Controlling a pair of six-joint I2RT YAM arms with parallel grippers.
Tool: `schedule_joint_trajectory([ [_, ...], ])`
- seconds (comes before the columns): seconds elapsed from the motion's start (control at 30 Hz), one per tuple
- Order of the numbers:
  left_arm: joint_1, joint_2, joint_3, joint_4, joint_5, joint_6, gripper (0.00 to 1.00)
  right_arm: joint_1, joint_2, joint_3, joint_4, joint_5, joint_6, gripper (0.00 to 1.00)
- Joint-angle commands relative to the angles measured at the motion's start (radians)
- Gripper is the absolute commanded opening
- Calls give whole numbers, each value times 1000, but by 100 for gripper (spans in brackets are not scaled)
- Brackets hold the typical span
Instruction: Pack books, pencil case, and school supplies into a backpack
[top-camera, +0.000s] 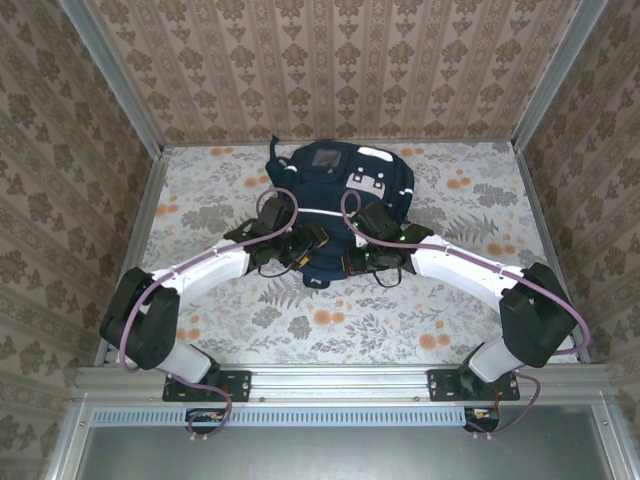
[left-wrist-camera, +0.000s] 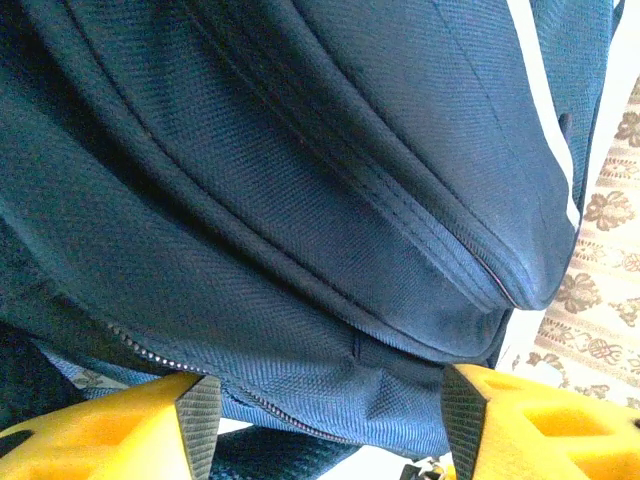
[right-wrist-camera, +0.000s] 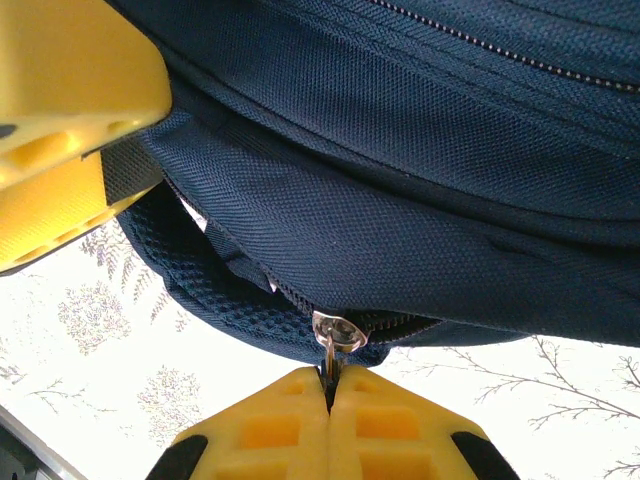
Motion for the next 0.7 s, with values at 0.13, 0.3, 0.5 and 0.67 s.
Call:
schedule_joint_trajectory([
  [0.13, -7, 30, 0, -23, -86, 4, 37, 8, -27, 7, 6, 26, -17, 0],
  [0.3, 1, 27, -9, -46, -116, 44, 15, 6, -18, 19, -126, 186, -30, 0],
  [0.5, 25, 11, -25, -71, -133, 87, 3, -30, -25, 6, -218, 336, -33, 0],
  [0.67, 47, -14, -47, -77, -135, 108, 0, -94, -40, -12, -230, 371, -35, 0],
])
